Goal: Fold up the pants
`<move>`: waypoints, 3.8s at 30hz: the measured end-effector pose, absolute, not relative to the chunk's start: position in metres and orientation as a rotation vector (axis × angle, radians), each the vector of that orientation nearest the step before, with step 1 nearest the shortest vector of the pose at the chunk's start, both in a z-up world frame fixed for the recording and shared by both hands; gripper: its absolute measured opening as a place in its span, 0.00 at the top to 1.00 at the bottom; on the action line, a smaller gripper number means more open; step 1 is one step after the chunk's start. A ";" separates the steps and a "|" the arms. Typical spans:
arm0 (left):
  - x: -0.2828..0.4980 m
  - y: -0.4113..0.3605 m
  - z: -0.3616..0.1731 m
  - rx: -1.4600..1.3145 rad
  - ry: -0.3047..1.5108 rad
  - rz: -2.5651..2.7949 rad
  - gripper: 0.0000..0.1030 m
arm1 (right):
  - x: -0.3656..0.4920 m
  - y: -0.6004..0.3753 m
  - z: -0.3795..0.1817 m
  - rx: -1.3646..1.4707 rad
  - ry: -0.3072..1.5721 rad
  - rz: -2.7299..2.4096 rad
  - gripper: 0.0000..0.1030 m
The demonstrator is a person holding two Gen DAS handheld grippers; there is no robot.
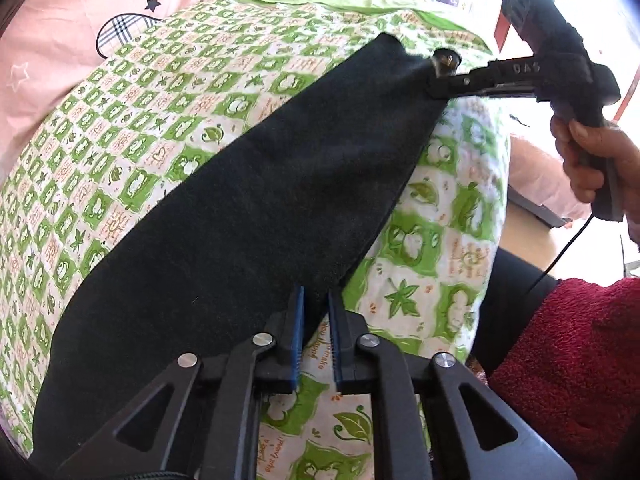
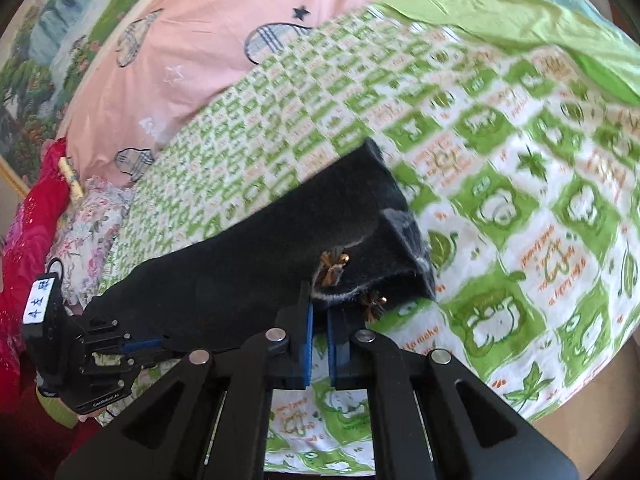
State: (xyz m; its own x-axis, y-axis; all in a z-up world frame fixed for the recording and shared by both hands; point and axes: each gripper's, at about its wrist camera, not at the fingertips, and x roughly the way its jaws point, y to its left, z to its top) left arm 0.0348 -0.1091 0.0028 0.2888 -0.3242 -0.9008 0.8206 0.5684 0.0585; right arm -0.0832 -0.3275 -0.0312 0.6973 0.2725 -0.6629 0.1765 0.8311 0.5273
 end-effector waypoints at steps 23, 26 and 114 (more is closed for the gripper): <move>0.137 -0.248 0.033 0.473 1.106 -1.034 0.45 | -0.106 -0.359 -0.054 0.808 0.734 0.090 0.62; 0.143 -0.272 0.021 0.514 1.133 -1.061 0.42 | -0.107 -0.358 -0.059 0.824 0.712 0.096 0.62; 0.072 0.085 0.002 -0.291 1.022 -0.322 0.63 | -0.015 -0.090 -0.015 0.353 0.824 0.843 0.55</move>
State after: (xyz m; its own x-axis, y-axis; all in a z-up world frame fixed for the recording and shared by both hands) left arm 0.0715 0.0847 0.0018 0.4828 -0.3940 -0.7821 0.1263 0.9150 -0.3831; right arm -0.0152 -0.0898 -0.0146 0.3886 0.7737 -0.5003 -0.5176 0.6325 0.5761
